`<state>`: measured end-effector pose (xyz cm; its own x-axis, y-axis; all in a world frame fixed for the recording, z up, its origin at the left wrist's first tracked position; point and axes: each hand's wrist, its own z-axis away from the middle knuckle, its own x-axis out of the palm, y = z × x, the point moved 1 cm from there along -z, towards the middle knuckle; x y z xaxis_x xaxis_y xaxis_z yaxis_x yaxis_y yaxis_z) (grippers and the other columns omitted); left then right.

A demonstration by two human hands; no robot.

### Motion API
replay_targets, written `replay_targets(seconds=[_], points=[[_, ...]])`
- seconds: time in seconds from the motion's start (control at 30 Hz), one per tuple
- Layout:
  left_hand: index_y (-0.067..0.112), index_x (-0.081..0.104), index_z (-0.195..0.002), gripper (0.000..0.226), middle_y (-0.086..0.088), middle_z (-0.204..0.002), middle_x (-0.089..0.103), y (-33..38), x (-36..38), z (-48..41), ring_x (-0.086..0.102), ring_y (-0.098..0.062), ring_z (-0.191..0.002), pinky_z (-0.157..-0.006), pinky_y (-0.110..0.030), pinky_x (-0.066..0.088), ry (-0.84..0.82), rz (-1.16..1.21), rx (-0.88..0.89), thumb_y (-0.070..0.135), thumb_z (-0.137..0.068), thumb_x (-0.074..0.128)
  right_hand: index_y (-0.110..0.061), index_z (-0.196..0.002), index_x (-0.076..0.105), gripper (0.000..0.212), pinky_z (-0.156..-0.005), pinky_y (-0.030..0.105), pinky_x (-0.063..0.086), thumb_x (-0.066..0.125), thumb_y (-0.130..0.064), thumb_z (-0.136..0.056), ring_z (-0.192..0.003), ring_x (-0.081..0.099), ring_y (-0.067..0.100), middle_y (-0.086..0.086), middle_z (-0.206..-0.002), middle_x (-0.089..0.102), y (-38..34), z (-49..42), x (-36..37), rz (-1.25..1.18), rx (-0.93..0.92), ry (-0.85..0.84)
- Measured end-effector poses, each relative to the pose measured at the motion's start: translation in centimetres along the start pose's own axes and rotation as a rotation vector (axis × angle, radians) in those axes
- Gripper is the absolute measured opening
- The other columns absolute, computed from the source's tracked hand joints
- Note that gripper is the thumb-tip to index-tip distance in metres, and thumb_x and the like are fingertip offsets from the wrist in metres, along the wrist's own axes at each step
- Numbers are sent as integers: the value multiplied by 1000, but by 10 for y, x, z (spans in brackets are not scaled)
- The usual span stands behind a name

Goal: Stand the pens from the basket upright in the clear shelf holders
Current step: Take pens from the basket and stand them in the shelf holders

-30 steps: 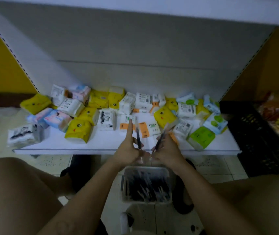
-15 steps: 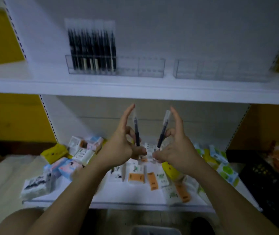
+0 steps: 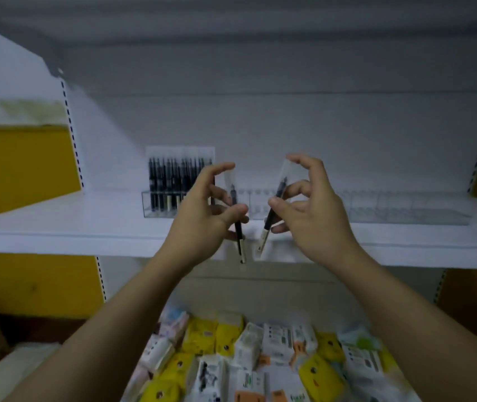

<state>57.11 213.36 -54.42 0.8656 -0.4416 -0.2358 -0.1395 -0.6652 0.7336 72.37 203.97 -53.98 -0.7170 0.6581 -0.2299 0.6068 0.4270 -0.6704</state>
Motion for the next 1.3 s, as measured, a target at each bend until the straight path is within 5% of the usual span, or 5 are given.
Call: replay_targets(seconds=[0.1,0.27,0.57,0.93,1.3], points=[[32,52,-121,41,-10,-99,59,14,-10,-25,72,-16,-78,-62,-38,61,72,-29,33,10,-89,65,-37,-130,44,53,-57,27,59,67,-11,-89,-67,68,14,0,-83,63,-13,-28,-1,33,-83,25],[30,58,-113,30,3,-78,68,31,-24,-66,65,-4,-70,-66,-17,51,157,-264,128,28,-85,70,-29,-116,57,33,-55,26,59,68,-15,-89,-68,66,17,3,-80,62,-22,-75,-3,39,-163,61],[31,56,-108,28,13,-84,67,25,-35,-131,62,8,-80,-66,0,41,182,-491,208,31,-84,70,-35,-104,56,28,-64,29,60,71,-18,-87,-66,67,8,-2,-74,66,5,-138,18,60,-209,92],[35,52,-106,28,20,-82,62,-30,-43,-165,58,9,-81,-67,-9,31,206,-615,182,35,-84,70,-30,-106,56,27,-68,36,59,71,-20,-87,-68,67,9,-1,-76,68,47,-184,68,73,-163,-35],[36,53,-105,28,18,-86,65,-42,-45,-177,62,3,-77,-71,-20,45,217,-603,171,35,-84,71,-31,-100,57,28,-54,24,56,72,-13,-85,-59,68,8,-3,-70,70,70,-186,51,-68,-98,38]])
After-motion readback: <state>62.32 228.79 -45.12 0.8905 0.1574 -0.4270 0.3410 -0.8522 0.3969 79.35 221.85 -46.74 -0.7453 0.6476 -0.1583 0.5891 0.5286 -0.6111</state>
